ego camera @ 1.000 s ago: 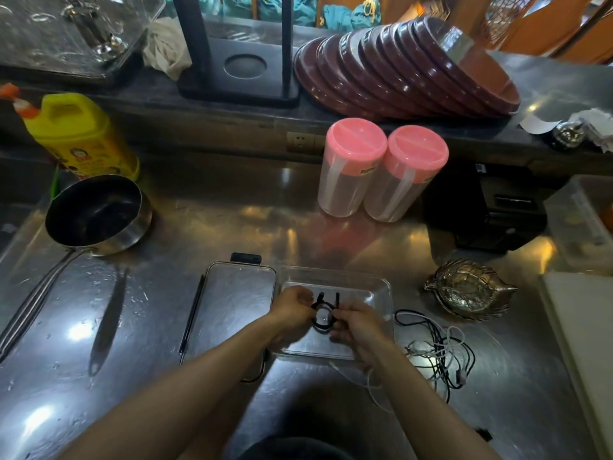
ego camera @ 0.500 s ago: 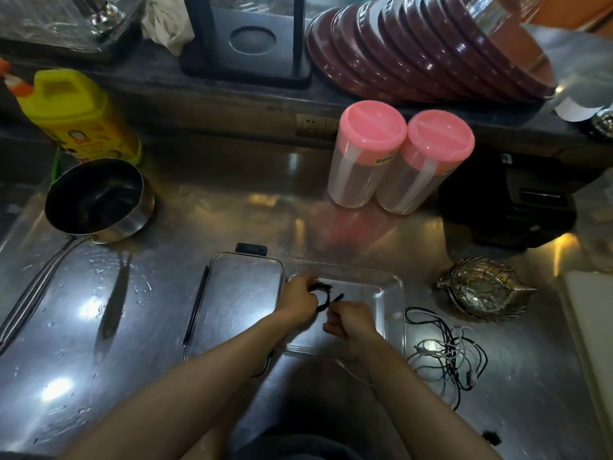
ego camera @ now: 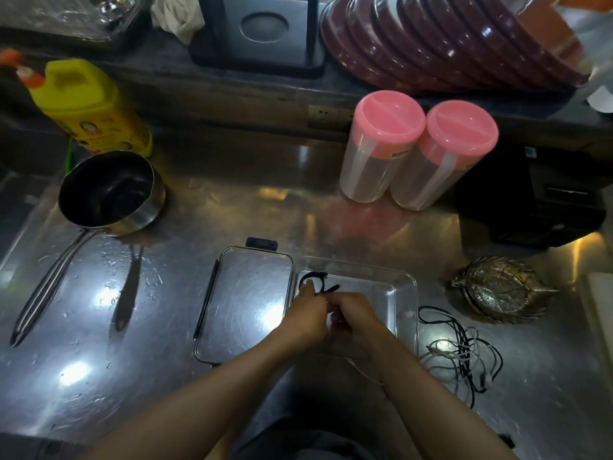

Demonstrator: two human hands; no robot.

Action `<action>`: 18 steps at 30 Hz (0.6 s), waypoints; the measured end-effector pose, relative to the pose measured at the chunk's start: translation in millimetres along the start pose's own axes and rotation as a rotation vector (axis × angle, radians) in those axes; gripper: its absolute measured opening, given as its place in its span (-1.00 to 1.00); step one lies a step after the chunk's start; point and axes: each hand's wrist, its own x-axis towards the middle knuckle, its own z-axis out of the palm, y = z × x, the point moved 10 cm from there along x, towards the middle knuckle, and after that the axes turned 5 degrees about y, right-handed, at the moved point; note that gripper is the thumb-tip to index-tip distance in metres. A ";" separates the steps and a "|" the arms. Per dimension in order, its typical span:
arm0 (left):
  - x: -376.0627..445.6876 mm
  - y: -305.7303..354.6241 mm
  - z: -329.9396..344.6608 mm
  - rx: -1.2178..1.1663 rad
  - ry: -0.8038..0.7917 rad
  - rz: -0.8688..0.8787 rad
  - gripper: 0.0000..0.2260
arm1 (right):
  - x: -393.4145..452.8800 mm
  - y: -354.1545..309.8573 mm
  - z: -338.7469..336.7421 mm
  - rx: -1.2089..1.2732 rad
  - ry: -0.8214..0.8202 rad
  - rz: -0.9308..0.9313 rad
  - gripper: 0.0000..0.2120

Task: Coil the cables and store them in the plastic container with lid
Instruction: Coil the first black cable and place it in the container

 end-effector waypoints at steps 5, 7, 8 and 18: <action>5.5 -5.0 9.7 0.190 -0.129 -0.004 -0.61 | -4.9 -4.5 14.6 -0.103 -0.037 0.013 -0.88; 5.6 -3.6 8.1 0.210 -0.122 0.007 -0.60 | -9.4 -5.1 13.8 -0.101 -0.052 0.005 -0.89; 4.5 -1.8 6.1 0.226 -0.114 0.018 -0.64 | -12.5 -5.7 12.3 -0.086 -0.068 0.001 -0.90; -42.9 97.5 -6.6 -0.097 0.000 0.262 -0.70 | -98.0 -79.0 -137.9 -0.146 0.149 -0.537 -0.85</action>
